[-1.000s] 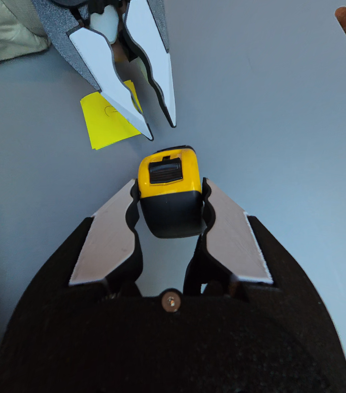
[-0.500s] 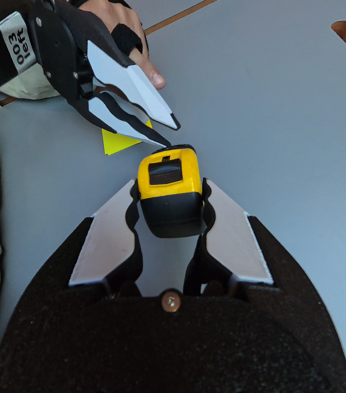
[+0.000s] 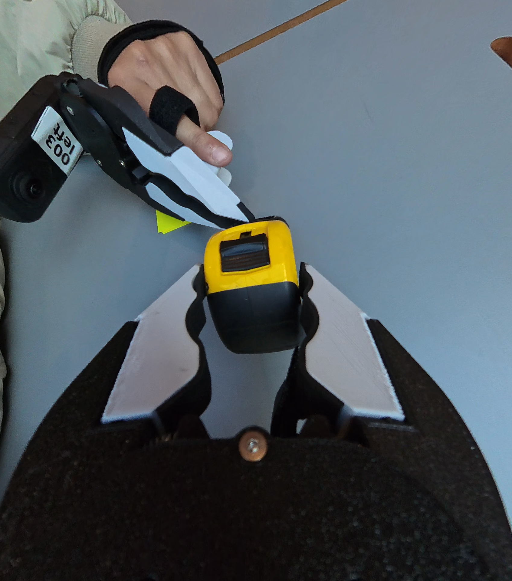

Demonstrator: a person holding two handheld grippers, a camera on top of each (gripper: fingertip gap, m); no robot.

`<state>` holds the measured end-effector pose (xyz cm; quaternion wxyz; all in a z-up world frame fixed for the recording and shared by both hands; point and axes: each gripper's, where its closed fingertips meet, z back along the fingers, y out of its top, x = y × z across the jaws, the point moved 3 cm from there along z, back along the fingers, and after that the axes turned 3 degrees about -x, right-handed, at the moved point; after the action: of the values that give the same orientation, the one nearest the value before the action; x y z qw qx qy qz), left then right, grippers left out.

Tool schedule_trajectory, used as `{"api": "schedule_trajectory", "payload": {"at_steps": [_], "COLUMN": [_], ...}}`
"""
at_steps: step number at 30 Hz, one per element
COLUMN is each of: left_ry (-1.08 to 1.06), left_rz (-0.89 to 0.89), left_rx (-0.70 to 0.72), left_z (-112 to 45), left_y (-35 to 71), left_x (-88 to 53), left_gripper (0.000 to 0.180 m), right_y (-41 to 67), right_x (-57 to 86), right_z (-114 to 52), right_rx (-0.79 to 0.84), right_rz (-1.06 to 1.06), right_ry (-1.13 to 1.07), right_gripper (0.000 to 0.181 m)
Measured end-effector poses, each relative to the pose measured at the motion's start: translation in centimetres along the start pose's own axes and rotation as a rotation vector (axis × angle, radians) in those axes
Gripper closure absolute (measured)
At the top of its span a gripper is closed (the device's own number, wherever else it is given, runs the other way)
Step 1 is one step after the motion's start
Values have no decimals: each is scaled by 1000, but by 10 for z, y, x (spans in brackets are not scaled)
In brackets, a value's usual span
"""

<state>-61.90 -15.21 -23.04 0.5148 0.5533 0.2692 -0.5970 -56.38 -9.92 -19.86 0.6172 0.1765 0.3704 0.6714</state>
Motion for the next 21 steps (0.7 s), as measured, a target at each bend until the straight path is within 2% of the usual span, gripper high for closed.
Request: {"api": "schedule_trajectory", "payload": {"at_steps": [7, 11, 21], "left_ry": [-37, -59, -91], "left_rz": [-38, -117, -79], "left_rx": [17, 21, 40], "left_z": [1, -3, 18], "left_y": [0, -4, -20], "left_x": [3, 5, -4], "left_gripper": [169, 167, 169], "right_y": [2, 6, 10], "right_x": [0, -1, 0], "right_z": [-3, -8, -13], "right_rx": [-24, -65, -78], "right_rz": [28, 64, 67], "right_ry": [31, 48, 64], "right_gripper": [122, 122, 122]}}
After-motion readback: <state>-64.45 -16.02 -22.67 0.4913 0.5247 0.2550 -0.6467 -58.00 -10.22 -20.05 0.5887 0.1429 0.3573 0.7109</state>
